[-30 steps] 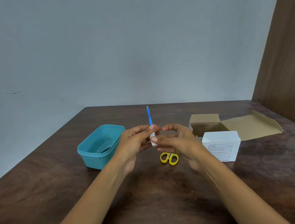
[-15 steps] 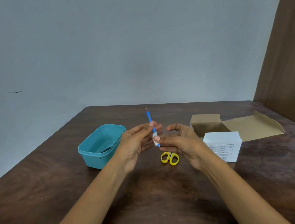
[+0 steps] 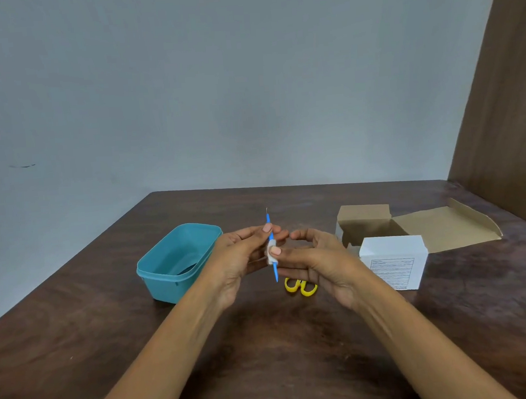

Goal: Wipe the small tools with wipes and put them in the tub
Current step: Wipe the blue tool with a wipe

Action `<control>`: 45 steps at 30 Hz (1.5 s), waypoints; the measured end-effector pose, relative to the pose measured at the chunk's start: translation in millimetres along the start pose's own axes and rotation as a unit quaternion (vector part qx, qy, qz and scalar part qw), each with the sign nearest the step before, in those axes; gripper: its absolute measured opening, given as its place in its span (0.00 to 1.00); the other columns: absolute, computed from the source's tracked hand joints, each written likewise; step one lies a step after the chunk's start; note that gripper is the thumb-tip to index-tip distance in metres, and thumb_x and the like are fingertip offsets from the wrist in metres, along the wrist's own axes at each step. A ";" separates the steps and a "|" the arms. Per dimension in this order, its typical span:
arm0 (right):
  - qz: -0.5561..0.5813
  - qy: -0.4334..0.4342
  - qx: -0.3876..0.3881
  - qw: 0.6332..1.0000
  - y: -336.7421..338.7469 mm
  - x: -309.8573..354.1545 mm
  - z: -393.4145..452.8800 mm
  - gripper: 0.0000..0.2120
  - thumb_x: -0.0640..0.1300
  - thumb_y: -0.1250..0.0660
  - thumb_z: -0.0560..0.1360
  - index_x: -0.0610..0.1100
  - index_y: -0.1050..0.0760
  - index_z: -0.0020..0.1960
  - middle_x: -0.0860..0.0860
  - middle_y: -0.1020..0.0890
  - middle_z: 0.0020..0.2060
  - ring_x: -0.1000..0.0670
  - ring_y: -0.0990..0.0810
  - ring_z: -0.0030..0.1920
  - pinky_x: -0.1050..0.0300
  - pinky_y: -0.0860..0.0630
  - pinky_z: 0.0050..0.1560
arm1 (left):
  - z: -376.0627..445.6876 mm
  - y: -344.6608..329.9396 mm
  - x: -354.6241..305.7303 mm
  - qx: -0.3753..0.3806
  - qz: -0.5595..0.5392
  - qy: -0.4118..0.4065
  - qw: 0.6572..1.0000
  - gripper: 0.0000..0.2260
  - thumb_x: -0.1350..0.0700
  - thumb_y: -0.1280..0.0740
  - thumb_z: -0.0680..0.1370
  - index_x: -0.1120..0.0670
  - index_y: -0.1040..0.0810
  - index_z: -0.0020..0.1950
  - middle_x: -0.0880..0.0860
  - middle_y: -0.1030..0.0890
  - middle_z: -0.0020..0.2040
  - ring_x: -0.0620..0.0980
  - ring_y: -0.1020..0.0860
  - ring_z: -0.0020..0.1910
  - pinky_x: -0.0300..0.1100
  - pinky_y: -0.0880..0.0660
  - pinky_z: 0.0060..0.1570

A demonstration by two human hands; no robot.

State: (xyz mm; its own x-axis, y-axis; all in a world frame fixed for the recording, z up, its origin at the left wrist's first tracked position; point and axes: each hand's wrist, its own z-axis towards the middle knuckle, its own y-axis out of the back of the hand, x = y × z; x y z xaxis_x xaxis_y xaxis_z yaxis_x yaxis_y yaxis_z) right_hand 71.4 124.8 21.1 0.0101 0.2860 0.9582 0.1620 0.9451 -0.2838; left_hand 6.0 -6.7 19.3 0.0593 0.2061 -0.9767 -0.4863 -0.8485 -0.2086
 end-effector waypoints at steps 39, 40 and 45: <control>0.097 -0.063 0.070 0.991 -0.3 5.8 0.0 0.13 0.30 0.31 0.69 0.36 0.25 0.53 0.43 0.15 0.40 0.50 0.15 0.39 0.60 0.18 0.39 | 1.5 -4.4 3.5 0.045 -0.036 0.046 0.997 0.12 0.52 0.38 0.79 0.56 0.18 0.52 0.55 0.16 0.52 0.51 0.18 0.50 0.47 0.22 0.53; 0.118 -0.045 0.049 0.991 0.0 6.8 0.3 0.14 0.29 0.32 0.69 0.37 0.27 0.53 0.43 0.15 0.41 0.49 0.15 0.38 0.60 0.18 0.38 | 0.1 -5.9 4.2 0.033 -0.016 0.033 0.999 0.13 0.51 0.38 0.79 0.57 0.17 0.52 0.56 0.16 0.50 0.50 0.18 0.48 0.45 0.22 0.51; 0.132 0.069 -0.067 0.987 7.5 13.8 1.7 0.20 0.28 0.30 0.68 0.41 0.36 0.52 0.38 0.18 0.45 0.49 0.15 0.37 0.60 0.18 0.38 | -5.5 -9.4 2.5 -0.041 0.111 -0.078 0.990 0.13 0.49 0.36 0.78 0.56 0.17 0.48 0.52 0.14 0.43 0.47 0.16 0.42 0.36 0.21 0.39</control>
State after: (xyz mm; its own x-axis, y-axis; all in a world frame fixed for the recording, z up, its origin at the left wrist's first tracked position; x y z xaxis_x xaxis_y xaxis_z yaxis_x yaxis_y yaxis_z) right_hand 71.1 136.1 32.1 0.2030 0.4862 0.8499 0.2650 0.8083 -0.5257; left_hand 15.5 -0.9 18.6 -0.1798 0.0782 -0.9806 -0.4003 -0.9164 0.0003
